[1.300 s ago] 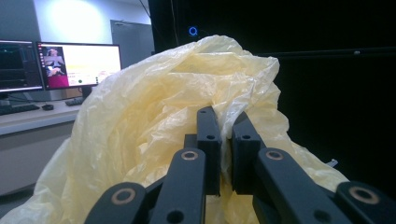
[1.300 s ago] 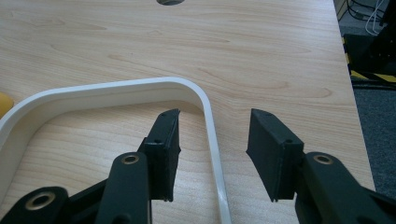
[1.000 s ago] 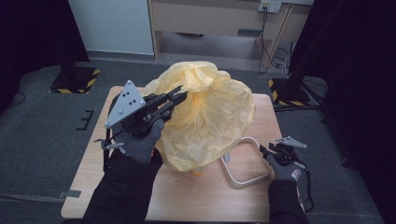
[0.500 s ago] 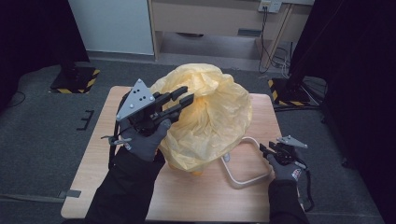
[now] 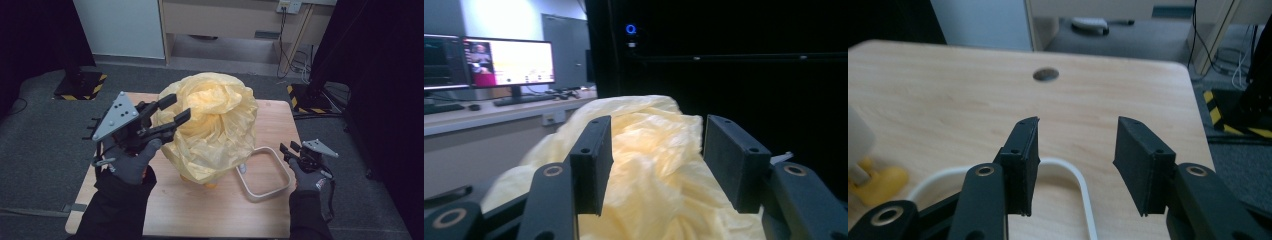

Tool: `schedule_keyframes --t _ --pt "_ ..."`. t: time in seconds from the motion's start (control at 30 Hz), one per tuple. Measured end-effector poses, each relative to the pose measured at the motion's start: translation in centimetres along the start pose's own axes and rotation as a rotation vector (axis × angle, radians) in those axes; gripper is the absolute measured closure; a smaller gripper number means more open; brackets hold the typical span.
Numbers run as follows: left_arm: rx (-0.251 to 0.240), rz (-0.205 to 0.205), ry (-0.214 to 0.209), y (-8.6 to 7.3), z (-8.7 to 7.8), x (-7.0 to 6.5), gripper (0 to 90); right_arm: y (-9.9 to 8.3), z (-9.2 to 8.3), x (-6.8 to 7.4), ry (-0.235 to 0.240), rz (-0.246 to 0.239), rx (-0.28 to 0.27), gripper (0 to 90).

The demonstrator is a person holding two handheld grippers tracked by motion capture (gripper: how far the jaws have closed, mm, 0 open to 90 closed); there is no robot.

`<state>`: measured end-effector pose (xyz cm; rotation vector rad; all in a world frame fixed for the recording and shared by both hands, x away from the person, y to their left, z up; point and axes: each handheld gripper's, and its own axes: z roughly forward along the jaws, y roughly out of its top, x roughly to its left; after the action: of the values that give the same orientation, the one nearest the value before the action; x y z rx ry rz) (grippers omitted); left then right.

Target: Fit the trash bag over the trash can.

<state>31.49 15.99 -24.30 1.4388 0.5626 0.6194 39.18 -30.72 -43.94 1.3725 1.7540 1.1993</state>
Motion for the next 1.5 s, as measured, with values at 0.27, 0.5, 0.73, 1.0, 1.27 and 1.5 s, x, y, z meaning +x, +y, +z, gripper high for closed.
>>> schedule_keyframes --t 0.27,0.5,0.73,1.0,1.27,1.5 --pt "0.025 -0.018 0.149 -1.6 -2.8 3.6 43.4 2.4 -1.5 0.6 -0.027 0.016 -0.128 51.2" --pt "0.046 -0.003 0.186 -3.1 -2.7 4.2 43.3 5.3 -2.2 2.1 -0.016 0.002 -0.212 50.8" --pt "0.058 0.0 0.185 -3.7 -1.6 4.1 43.6 8.3 -2.5 4.5 0.025 -0.029 -0.29 49.7" --pt "0.095 0.0 0.163 -4.6 -1.0 3.8 44.8 11.1 -3.0 6.8 0.052 -0.075 -0.344 49.4" --pt "0.093 -0.009 0.158 -5.1 -1.1 3.9 45.0 13.3 -3.6 8.6 0.079 -0.11 -0.388 49.4" --pt "0.078 -0.028 0.168 -5.0 -1.3 4.4 45.1 15.3 -3.9 10.5 0.104 -0.143 -0.418 48.9"
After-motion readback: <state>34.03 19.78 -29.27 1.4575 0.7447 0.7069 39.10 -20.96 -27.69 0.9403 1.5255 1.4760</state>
